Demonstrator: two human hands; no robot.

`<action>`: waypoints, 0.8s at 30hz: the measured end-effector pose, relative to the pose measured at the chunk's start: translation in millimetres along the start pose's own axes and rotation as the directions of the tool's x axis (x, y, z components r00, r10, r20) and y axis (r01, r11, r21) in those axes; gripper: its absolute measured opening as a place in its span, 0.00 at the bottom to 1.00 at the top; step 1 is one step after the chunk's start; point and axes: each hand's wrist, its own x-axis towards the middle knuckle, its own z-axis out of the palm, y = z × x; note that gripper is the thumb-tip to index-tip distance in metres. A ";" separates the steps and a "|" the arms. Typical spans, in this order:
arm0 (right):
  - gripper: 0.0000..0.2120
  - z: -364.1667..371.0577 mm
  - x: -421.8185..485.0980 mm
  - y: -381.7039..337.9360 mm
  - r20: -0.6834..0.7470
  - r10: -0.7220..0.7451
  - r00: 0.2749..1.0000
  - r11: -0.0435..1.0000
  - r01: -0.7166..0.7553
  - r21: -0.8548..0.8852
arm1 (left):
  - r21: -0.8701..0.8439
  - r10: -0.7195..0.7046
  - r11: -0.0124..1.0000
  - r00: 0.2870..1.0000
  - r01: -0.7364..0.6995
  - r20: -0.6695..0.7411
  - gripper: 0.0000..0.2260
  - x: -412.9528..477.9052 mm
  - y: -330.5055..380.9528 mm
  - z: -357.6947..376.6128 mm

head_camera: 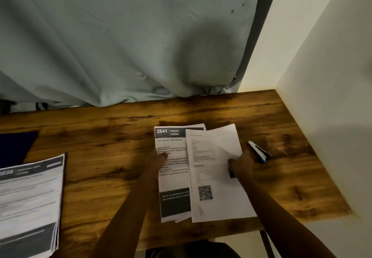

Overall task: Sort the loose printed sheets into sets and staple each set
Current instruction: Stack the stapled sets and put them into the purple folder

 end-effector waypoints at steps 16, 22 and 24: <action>0.17 28.6 23.4 -21.7 0.000 0.011 1.000 0.999 -0.011 0.032 | -0.003 0.182 0.983 0.976 -0.183 0.117 0.05 -13.3 89.0 -162.9; 0.16 35.1 -12.3 -37.5 0.098 -0.167 0.981 0.985 0.170 -0.016 | -0.040 0.103 0.994 0.974 -0.097 0.201 0.06 -15.9 91.8 -153.7; 0.15 37.1 -19.0 -38.8 0.176 -0.231 0.957 0.971 0.238 -0.018 | -0.113 0.046 0.993 0.967 -0.018 0.251 0.09 -14.6 85.4 -141.7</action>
